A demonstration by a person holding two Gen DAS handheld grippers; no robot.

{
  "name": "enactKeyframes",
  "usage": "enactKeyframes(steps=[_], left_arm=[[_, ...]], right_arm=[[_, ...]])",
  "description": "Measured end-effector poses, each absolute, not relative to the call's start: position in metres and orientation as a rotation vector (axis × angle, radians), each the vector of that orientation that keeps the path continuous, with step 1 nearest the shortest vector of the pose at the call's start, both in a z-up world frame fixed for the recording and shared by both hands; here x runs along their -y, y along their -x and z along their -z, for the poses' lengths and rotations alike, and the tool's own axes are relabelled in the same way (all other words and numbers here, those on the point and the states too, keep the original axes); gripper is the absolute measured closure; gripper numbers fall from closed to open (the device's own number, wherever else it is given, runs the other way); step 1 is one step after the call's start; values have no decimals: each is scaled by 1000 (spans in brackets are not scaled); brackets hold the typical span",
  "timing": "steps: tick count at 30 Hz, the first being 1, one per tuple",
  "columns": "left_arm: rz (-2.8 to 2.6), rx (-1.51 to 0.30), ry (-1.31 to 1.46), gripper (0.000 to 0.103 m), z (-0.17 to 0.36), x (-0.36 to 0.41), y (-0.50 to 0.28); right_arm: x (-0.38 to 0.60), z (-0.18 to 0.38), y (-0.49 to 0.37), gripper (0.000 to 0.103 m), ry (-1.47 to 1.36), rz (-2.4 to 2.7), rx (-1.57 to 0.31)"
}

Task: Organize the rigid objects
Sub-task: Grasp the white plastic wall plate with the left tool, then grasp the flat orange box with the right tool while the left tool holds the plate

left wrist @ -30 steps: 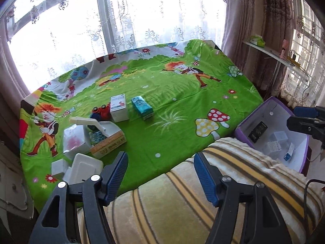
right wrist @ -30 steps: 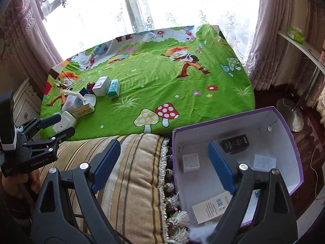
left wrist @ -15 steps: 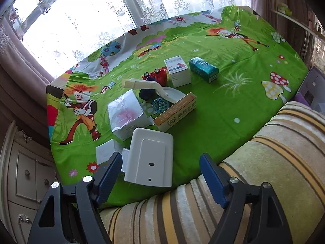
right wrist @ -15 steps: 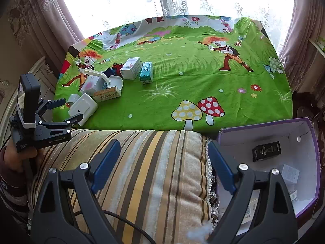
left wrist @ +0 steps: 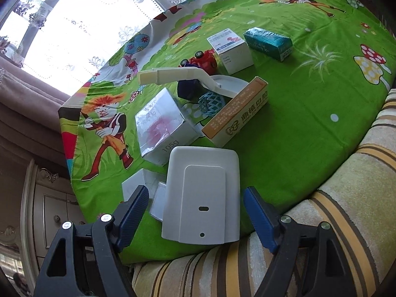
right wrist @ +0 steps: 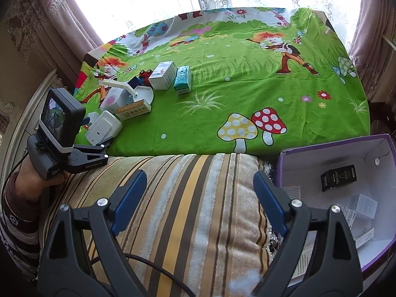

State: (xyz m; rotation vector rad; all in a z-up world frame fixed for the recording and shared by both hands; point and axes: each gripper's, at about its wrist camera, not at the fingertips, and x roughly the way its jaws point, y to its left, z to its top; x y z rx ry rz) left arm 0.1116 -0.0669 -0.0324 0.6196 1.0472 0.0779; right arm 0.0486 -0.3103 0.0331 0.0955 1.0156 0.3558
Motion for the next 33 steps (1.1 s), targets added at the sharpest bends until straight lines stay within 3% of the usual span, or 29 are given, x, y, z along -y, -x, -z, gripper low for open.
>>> enactKeyframes(steps=[3,5,14,33], left_arm=[[-77,-1058,-625,28,37,67,-115],[-71,-1066,-626,38,40,67,-115],[-30,-1009,-522,38,22,59,-110],[154,-949,101,38,-11,-6,-99]], right_arm=[[308,-34,-49,14,-86,-354,-1015],[305,-36,-49,13,-80,-353,-1012],[280,-46,-57,14,-18,-383,-997],[191,-38,-102,14,49,-455,-1043]])
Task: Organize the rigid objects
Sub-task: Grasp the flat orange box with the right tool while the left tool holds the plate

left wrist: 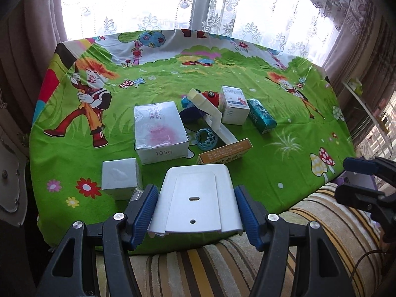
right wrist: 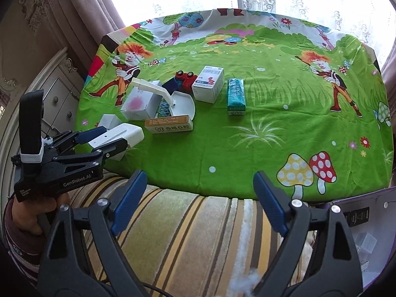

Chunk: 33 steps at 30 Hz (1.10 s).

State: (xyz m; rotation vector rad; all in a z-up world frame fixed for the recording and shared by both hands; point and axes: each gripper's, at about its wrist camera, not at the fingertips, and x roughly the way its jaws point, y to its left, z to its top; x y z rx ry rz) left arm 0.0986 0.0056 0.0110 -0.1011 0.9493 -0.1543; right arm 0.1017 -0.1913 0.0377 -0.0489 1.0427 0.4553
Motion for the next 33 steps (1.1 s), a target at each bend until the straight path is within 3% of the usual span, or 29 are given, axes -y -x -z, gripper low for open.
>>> enactKeyframes(steps=[13,33], left_arm=[[144,-819,411,39,-20,-55,-89],[68,-767,417,39,-20,-69,-85]], right_arm=[[125,-7,-137,14,134,-472,-1105],[76,37,-183,17,161,-387,-1143]])
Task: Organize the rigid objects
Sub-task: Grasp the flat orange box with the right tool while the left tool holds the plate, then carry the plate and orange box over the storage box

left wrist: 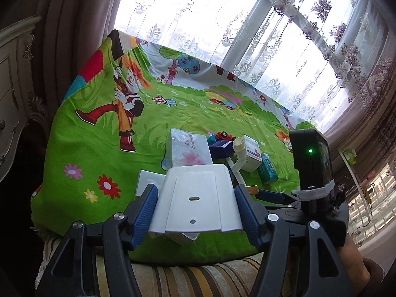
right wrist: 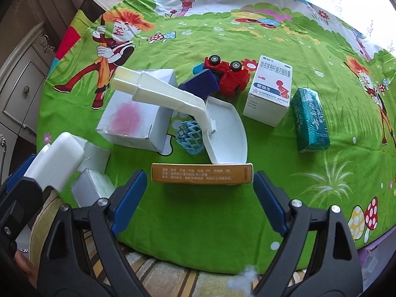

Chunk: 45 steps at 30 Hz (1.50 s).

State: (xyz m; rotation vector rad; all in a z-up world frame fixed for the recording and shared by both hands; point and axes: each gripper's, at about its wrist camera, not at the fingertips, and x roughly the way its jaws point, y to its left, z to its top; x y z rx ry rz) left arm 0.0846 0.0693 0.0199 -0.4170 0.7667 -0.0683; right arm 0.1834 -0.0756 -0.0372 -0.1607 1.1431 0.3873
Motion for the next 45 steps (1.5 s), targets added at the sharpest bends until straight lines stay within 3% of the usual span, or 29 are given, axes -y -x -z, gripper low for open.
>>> enactKeyframes(steps=[26,45], left_arm=[[85,-771,329,39,-38,-27,-76],[259,-827,240,39,-48,68,-70]], right_arm=[[137,-2,-149,20,47,-385,-1020],[256,-30,-98,20,-116,-323,-962]])
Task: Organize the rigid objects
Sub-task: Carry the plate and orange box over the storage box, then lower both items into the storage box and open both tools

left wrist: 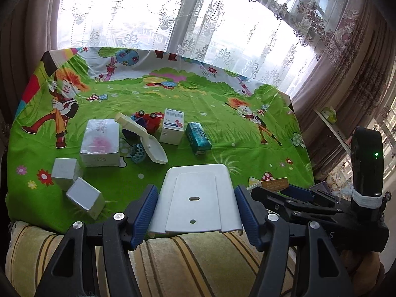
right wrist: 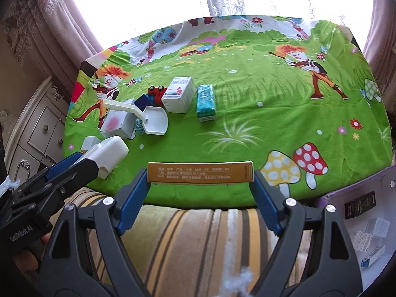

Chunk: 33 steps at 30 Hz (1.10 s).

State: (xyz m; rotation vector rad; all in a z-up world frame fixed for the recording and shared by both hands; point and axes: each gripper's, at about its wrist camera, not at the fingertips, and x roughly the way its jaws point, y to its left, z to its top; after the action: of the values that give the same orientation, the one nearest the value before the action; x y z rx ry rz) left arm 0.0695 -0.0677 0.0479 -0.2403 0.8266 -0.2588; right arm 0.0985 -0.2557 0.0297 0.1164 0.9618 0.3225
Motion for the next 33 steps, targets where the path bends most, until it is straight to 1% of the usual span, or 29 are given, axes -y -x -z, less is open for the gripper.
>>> enactKeyframes(steps=[14,23,33], left_arm=[[490,-893,123,39,-51,182,-60],[641,-951,17,39,-46,253,-50],[759,-1024,-81,39,-35,310,-42]], right_arm=[[384,-38,-53,20,-207,-142,-925],[458,-9,-27,19,-255,-8,-980],[493,22,-8,19,-261,42,-1044]])
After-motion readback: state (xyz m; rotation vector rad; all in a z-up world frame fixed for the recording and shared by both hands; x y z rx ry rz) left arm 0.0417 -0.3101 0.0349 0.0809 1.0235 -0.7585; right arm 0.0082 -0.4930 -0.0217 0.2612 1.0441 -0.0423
